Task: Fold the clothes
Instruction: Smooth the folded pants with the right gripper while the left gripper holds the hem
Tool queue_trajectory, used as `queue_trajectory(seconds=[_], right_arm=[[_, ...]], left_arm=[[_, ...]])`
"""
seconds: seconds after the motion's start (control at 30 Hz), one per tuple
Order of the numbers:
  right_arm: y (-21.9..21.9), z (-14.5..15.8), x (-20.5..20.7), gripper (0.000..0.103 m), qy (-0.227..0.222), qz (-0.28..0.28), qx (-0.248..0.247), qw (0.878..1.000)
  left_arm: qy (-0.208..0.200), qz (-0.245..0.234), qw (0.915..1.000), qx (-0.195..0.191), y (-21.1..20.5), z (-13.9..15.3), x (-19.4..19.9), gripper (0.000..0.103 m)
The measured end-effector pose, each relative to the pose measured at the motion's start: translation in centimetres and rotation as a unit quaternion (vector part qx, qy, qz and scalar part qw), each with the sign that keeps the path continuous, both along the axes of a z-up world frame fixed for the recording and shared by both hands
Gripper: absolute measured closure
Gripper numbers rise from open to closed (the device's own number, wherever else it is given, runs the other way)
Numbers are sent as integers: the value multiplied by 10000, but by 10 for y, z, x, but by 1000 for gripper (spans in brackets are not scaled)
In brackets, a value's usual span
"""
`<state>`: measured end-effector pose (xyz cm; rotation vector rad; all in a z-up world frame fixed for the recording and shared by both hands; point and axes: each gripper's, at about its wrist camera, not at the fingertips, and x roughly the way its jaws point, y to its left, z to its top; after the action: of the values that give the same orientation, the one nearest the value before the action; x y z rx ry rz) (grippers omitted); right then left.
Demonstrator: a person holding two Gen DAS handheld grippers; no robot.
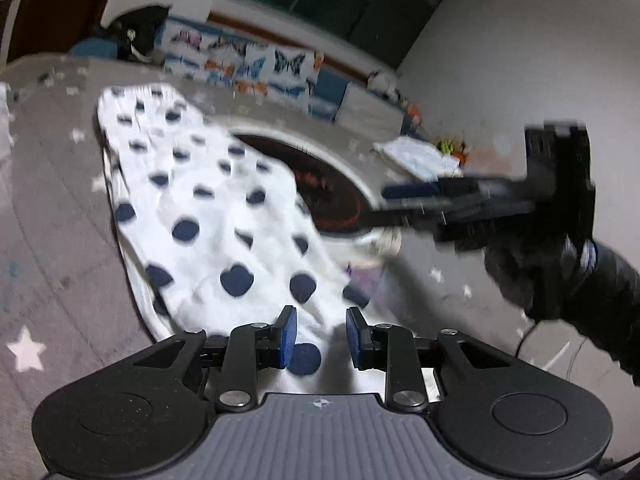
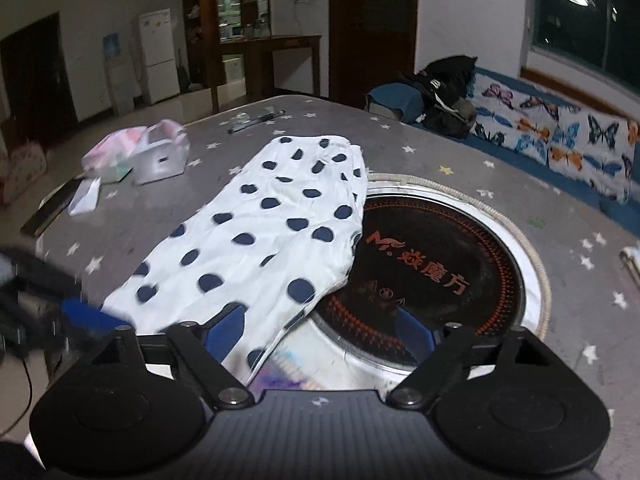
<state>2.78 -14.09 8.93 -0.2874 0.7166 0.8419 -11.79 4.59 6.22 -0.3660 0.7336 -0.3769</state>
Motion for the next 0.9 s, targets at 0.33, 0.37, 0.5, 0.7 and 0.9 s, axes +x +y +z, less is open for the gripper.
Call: queue_trajectory(seconds=[0.33,0.37,0.5,0.7,0.9], right_arm=[[15,-26,50,49,655,-160,458,9967],[16,-28,53,51,705,-162,496,9962],[21,-37,69,55,901,-172,645,9937],[24,-49,80,71,1213,-149,772,9895],[25,-43,76,96,919,-192,633,9936]], left_arm=[[130,32,9999,4,-3,-6,8,72],[136,41,9999,-11,-3,-7,8,72],[161,45,9998,-51,-3,-7,9,72],[178,25,9998,-78,-1,-7,11,72],[189,20,9998,-92,-1,-8,11,72]])
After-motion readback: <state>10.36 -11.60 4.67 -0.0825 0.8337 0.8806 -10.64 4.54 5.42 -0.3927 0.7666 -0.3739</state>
